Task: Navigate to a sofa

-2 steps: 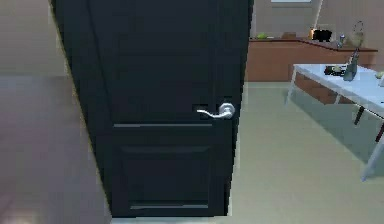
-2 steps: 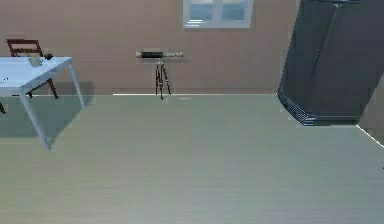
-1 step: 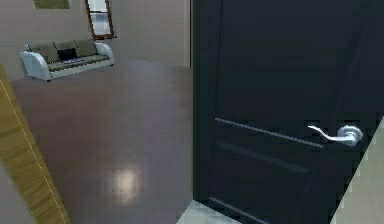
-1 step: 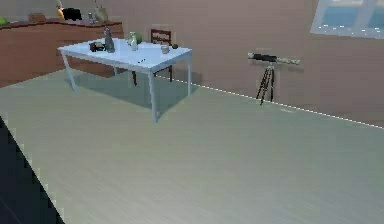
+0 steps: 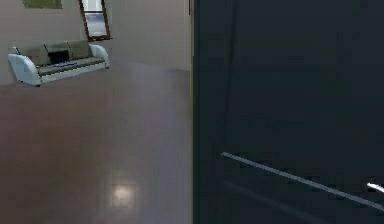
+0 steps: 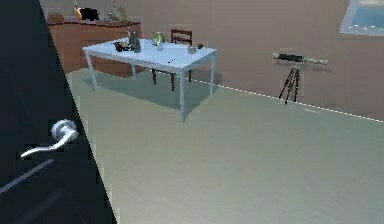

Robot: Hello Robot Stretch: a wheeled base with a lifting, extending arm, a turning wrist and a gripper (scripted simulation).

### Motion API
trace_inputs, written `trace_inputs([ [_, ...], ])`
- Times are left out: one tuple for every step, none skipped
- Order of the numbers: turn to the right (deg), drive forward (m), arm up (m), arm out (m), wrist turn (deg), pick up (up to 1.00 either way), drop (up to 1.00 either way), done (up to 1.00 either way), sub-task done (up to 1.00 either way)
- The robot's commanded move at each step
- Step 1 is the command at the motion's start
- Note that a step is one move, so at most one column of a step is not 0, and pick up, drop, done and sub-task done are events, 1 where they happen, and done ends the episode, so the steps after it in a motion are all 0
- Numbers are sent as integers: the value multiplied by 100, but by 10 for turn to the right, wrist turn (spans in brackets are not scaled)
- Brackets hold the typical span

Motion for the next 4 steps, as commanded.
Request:
trace_inputs([
  [-390,0,0,0,0,0,0,0,0],
  [0,100,0,0,0,0,0,0,0],
  [0,100,0,0,0,0,0,0,0],
  [0,100,0,0,0,0,0,0,0],
])
